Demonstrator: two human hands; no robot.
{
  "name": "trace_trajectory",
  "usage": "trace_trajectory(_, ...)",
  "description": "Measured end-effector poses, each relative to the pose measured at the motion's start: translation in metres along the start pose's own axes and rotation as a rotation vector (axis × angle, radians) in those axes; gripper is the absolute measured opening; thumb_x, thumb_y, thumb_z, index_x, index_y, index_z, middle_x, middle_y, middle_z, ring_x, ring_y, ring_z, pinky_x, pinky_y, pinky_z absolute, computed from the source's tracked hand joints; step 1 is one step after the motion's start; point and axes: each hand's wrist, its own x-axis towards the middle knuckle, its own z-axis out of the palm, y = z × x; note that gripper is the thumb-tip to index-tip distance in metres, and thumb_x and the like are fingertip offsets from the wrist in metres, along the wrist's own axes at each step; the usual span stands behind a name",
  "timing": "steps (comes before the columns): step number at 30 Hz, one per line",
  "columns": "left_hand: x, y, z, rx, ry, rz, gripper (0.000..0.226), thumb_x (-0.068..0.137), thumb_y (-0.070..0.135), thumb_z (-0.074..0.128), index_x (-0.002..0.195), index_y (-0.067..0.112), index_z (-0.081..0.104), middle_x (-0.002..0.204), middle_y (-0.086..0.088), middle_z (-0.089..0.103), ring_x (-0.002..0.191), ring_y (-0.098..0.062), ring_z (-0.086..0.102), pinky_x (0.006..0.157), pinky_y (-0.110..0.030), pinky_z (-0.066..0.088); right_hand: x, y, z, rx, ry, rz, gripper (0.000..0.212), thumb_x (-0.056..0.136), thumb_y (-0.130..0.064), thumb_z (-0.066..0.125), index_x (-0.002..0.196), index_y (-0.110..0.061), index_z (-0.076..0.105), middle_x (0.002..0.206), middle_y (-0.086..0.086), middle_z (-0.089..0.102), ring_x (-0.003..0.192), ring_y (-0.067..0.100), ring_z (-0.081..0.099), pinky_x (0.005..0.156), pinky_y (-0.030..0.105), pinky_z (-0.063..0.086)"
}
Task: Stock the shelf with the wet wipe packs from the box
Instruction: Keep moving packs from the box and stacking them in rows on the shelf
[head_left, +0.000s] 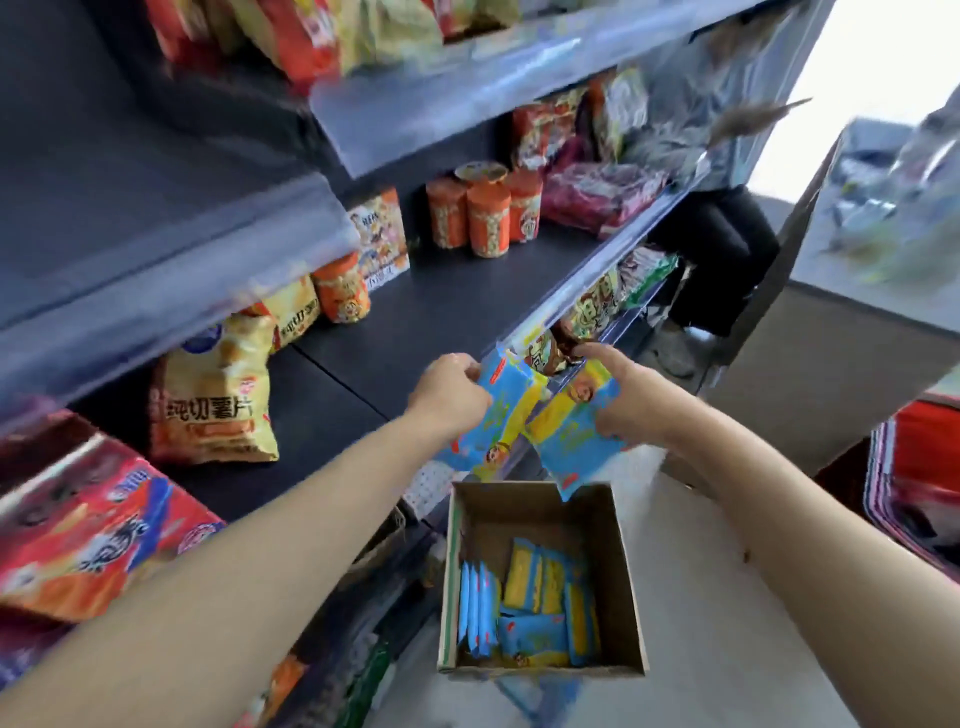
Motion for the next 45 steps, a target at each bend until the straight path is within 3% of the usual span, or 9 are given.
trace_trajectory(3,-0.029,0.037,-0.055,0.013,0.096,0.119,0.016,0.081,0.005,0.063,0.095,0.007,0.068,0.092,-0.007,0.066,0.086,-0.021,0.061,0.075,-0.03,0.047,-0.018,-0.042,-0.035,-0.004,0.193,-0.156,0.065,0.074,-0.003,0.066,0.133,-0.012,0.039,0.111,0.014,0.055,0.086,0.022,0.051,0.068,0.03,0.043)
trace_trajectory(6,-0.062,0.059,-0.107,0.018,0.223,0.209,0.018,0.082,0.008,0.066,0.1,0.004,0.069,0.093,-0.009,0.068,0.086,-0.02,0.061,0.074,-0.03,0.045,-0.037,-0.089,-0.06,0.064,0.288,-0.317,0.037,0.07,-0.005,0.071,0.106,-0.007,0.062,0.089,0.01,0.06,0.077,0.021,0.052,0.063,0.026,0.042)
trace_trajectory(13,-0.138,0.06,-0.215,0.094,0.51,0.214,0.019,0.083,0.011,0.065,0.102,0.012,0.071,0.102,-0.006,0.072,0.096,-0.021,0.067,0.085,-0.04,0.054,-0.072,-0.2,-0.057,0.308,0.221,-0.619,0.025,0.072,-0.008,0.076,0.093,-0.007,0.064,0.084,0.007,0.065,0.078,0.022,0.064,0.074,0.035,0.053)
trace_trajectory(20,-0.226,0.019,-0.3,0.128,0.743,0.116,0.019,0.088,0.009,0.058,0.104,0.012,0.068,0.097,-0.008,0.069,0.08,-0.032,0.069,0.053,-0.048,0.059,-0.127,-0.311,-0.01,0.249,0.258,-0.907,0.03,0.073,-0.027,0.079,0.087,-0.006,0.062,0.091,0.008,0.068,0.083,0.026,0.067,0.061,0.032,0.053)
trace_trajectory(22,-0.258,-0.002,-0.33,0.144,0.831,0.069,0.02,0.088,0.008,0.057,0.105,0.014,0.068,0.098,-0.007,0.069,0.08,-0.03,0.069,0.057,-0.045,0.06,-0.145,-0.35,0.016,0.255,0.225,-1.011,0.028,0.074,-0.025,0.077,0.082,-0.003,0.062,0.085,0.013,0.069,0.077,0.025,0.065,0.066,0.04,0.055)
trace_trajectory(28,-0.347,-0.074,-0.42,0.299,1.067,-0.106,0.03,0.086,0.001,0.054,0.109,0.012,0.069,0.104,-0.004,0.069,0.099,-0.02,0.062,0.084,-0.032,0.048,-0.209,-0.456,0.104,0.141,0.149,-1.314,0.014,0.081,-0.012,0.065,0.075,-0.006,0.053,0.057,-0.004,0.038,0.055,0.012,0.032,0.046,0.014,0.029)
trace_trajectory(33,-0.398,-0.147,-0.483,0.412,1.136,-0.309,0.035,0.082,-0.005,0.05,0.107,0.012,0.069,0.108,-0.009,0.068,0.102,-0.026,0.06,0.083,-0.032,0.046,-0.248,-0.519,0.182,-0.003,-0.011,-1.492,0.03,0.087,-0.003,0.056,0.114,-0.012,0.064,0.092,0.004,0.057,0.09,0.021,0.056,0.067,0.017,0.033)
trace_trajectory(40,-0.408,-0.236,-0.534,0.518,1.011,-0.495,0.042,0.09,-0.004,0.047,0.125,0.015,0.059,0.137,-0.005,0.054,0.123,-0.028,0.051,0.104,-0.04,0.04,-0.27,-0.575,0.269,-0.324,-0.112,-1.506,0.036,0.092,-0.008,0.053,0.128,-0.01,0.056,0.125,0.012,0.058,0.118,0.027,0.054,0.088,0.03,0.045)
trace_trajectory(45,-0.388,-0.269,-0.554,0.628,0.888,-0.483,0.042,0.09,-0.003,0.045,0.124,0.018,0.06,0.134,-0.004,0.056,0.124,-0.028,0.049,0.103,-0.038,0.039,-0.258,-0.595,0.302,-0.545,-0.147,-1.478,0.041,0.095,-0.009,0.049,0.136,-0.015,0.049,0.136,0.006,0.054,0.123,0.022,0.052,0.099,0.033,0.044)
